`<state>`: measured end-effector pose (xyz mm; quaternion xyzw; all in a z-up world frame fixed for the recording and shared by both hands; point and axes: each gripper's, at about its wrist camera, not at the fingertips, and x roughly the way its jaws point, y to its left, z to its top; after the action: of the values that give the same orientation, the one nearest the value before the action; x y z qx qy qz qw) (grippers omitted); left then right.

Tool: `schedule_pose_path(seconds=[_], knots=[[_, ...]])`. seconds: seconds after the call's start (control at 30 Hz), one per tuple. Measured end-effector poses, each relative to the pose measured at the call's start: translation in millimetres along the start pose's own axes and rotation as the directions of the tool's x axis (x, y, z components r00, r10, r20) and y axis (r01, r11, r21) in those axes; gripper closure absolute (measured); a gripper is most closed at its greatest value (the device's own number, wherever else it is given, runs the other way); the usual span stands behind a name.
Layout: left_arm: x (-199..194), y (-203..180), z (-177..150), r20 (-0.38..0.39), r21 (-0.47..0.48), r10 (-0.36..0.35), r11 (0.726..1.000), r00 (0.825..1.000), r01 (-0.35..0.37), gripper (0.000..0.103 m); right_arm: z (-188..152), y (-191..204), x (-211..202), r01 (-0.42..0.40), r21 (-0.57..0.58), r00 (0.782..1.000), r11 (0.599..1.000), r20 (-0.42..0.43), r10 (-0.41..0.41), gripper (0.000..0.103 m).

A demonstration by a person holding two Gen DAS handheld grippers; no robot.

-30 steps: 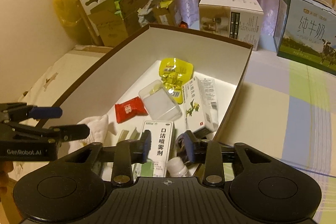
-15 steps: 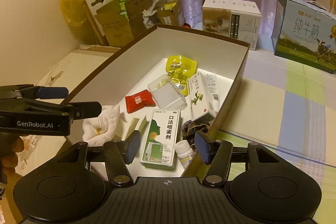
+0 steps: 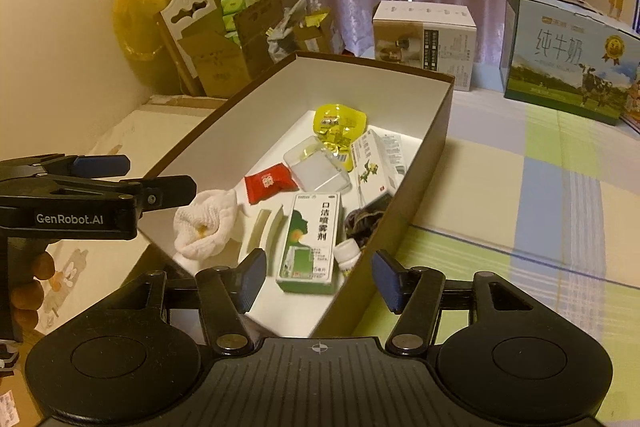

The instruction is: Organize objects

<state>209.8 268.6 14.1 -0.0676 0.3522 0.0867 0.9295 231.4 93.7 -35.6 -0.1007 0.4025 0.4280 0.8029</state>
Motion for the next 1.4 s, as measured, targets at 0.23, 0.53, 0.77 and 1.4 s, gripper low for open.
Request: schedule_pose_path(seconds=[0.23,0.53,0.77,1.4], knots=[[-30,-21,-18,0.030,-0.011,0.023,1.000,0.999,-0.023,0.003,-17,-5,-25,-0.020,-0.021,1.000,1.000,0.009,0.020,0.047],[-64,-61,-42,0.062,-0.038,0.043,0.998,0.997,-0.041,0.001,-47,-30,-63,-0.031,-0.027,0.999,0.999,0.014,0.032,0.047],[-82,-101,-59,0.054,-0.039,0.057,0.998,0.997,-0.055,0.001,-72,-55,-92,-0.038,-0.024,0.999,0.999,0.012,0.039,0.047],[-114,-203,-118,-0.039,-0.066,0.080,0.994,0.996,-0.083,0.001,-141,-125,-175,-0.019,0.010,1.000,1.000,0.010,0.019,0.046]])
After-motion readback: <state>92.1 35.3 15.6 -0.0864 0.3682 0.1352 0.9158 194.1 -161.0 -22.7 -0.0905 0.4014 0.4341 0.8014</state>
